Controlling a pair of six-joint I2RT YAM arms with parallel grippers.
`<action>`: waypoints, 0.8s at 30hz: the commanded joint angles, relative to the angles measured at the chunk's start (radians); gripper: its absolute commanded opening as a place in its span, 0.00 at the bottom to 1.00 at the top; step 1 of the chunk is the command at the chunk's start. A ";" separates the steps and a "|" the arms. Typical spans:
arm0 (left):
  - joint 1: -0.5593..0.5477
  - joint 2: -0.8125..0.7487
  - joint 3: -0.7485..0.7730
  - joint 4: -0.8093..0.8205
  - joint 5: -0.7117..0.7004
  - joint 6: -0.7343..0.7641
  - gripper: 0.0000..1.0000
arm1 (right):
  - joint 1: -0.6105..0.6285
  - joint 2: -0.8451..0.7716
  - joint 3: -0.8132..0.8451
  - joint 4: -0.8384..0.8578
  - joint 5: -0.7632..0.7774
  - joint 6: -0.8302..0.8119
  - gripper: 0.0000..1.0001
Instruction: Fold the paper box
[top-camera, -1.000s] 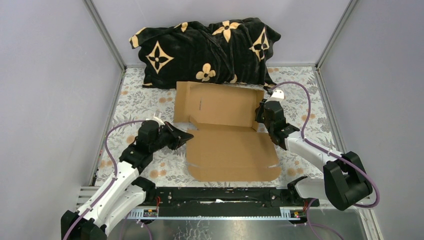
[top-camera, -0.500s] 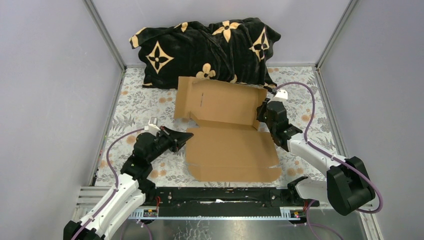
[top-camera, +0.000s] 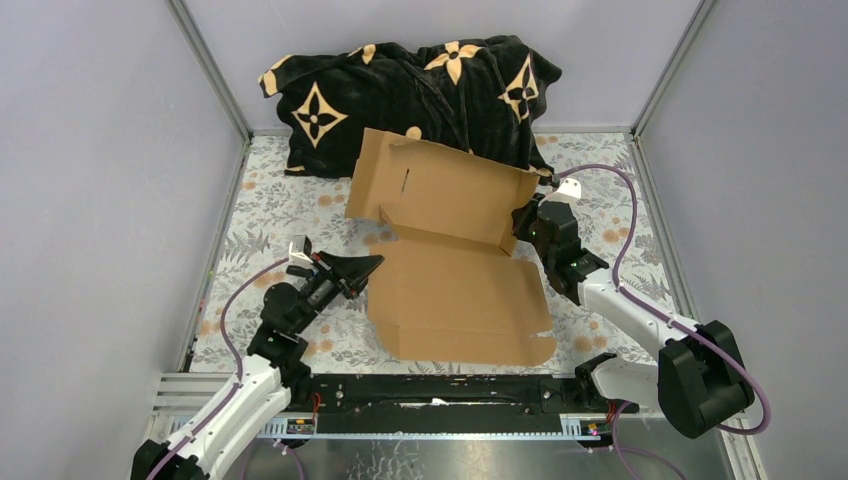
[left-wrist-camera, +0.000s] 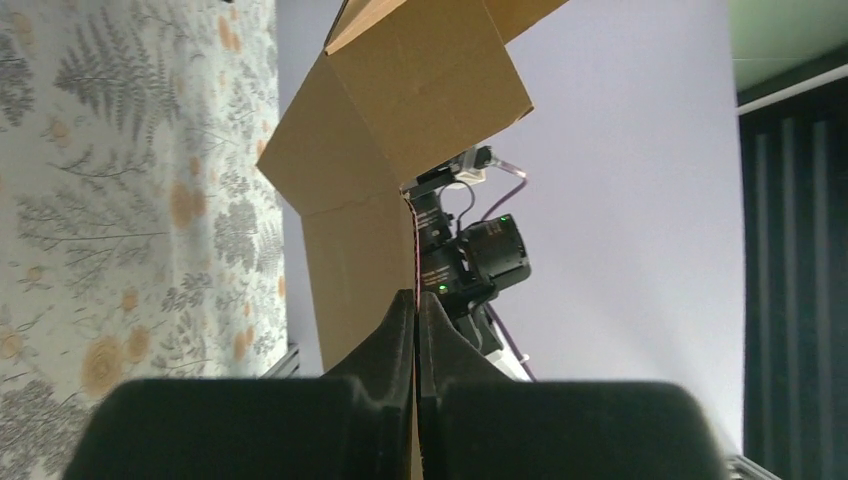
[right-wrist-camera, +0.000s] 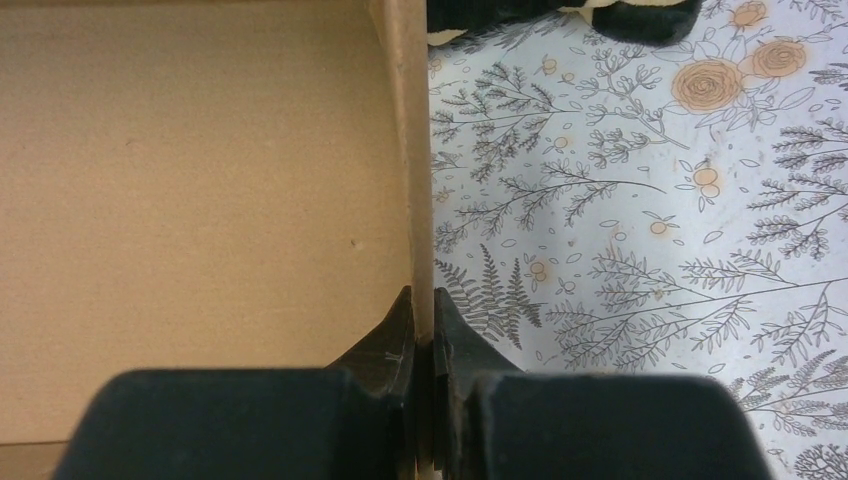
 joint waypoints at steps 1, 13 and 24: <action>-0.004 0.015 -0.016 0.314 -0.062 -0.059 0.03 | 0.001 -0.019 0.035 0.045 -0.029 0.046 0.00; -0.063 0.205 -0.026 0.711 -0.152 -0.089 0.05 | 0.003 0.000 0.074 0.061 -0.070 0.110 0.00; -0.151 0.364 -0.034 0.950 -0.223 -0.103 0.08 | 0.008 -0.009 0.080 0.068 -0.081 0.140 0.00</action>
